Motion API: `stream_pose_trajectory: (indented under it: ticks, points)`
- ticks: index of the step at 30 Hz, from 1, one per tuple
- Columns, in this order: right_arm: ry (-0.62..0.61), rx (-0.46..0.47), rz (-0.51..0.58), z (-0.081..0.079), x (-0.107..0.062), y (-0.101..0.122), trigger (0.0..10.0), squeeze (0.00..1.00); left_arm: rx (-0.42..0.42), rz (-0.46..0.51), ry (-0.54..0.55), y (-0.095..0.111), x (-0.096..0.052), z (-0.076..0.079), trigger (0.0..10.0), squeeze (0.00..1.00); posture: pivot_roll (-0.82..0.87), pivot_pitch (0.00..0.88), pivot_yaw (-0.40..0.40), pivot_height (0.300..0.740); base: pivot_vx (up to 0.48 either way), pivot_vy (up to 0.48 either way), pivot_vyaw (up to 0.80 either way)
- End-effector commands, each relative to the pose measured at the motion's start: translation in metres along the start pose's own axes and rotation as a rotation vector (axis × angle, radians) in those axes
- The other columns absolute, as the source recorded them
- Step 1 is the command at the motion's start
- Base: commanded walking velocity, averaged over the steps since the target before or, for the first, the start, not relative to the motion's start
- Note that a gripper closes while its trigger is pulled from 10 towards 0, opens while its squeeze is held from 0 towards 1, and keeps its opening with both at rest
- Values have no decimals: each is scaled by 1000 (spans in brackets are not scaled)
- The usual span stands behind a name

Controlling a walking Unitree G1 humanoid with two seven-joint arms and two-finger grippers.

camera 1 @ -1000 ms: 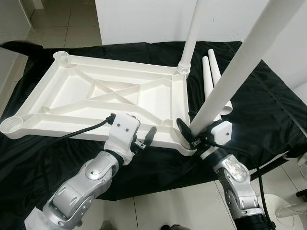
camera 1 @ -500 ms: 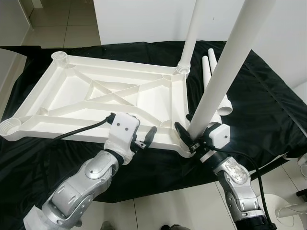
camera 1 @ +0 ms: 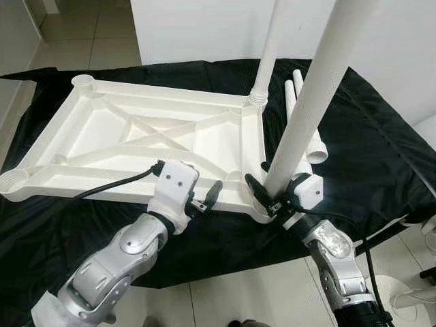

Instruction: Building children table

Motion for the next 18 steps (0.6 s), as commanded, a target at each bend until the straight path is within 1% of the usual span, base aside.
stream_pose_trajectory:
  ticks: [1, 2, 3, 4, 5, 6, 8, 13, 15, 18]
  points:
    - [26, 61, -134, -10, -10, -35, 10000, 0, 3, 41, -277, 5, -5, 34, 10000, 0, 28, 128, -2, 740, 0, 0, 0]
    - [19, 88, -121, -9, -10, -34, 10000, 0, 3, 41, -278, 5, -5, 34, 10000, 0, 27, 129, -2, 740, 0, 0, 0]
    - [-1, 138, -91, -7, -11, -30, 10000, 0, 3, 41, -278, 5, -5, 34, 10000, 0, 27, 130, -2, 740, 0, 0, 0]
    - [-1, 138, -91, -7, -11, -30, 10000, 0, 3, 41, -278, 5, -5, 34, 10000, 0, 27, 130, -2, 740, 0, 0, 0]
    - [-15, 174, -69, -5, -12, -27, 10000, 0, 4, 41, -278, 5, -5, 34, 10000, 0, 27, 130, -2, 740, 0, 0, 0]
    - [-15, 174, -69, -5, -12, -27, 10000, 0, 4, 41, -278, 5, -5, 34, 10000, 0, 27, 130, -2, 740, 0, 0, 0]
    - [-56, 231, -59, 0, -14, -29, 10000, 0, 3, 41, -278, 5, -5, 34, 10000, 0, 27, 133, -3, 740, 0, 0, 0]
    - [-58, 252, -62, -2, -17, -32, 10000, 0, 2, 38, -282, 5, -5, 35, 10000, 0, 26, 133, -1, 740, 0, 0, 0]
    - [-53, 228, -74, -3, -17, -34, 10000, 0, 0, 38, -284, 5, -5, 35, 10000, 0, 25, 133, 2, 740, 0, 0, 0]
    - [-54, 225, -81, -3, -16, -35, 10000, 0, 1, 38, -286, 5, -5, 35, 10000, 0, 26, 132, 2, 740, 0, 0, 0]
Point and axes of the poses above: a point about 5 cm out from each wrist's last joint towards the gripper, its own x axis pointing out of the wrist towards the gripper, its own y axis along the axis of the wrist's last joint, z = x × y, the point moved 6 cm from there along x, pointing out of the wrist towards the gripper, and after that the axes turned 11 degrees about x, right-handed, at the moved point
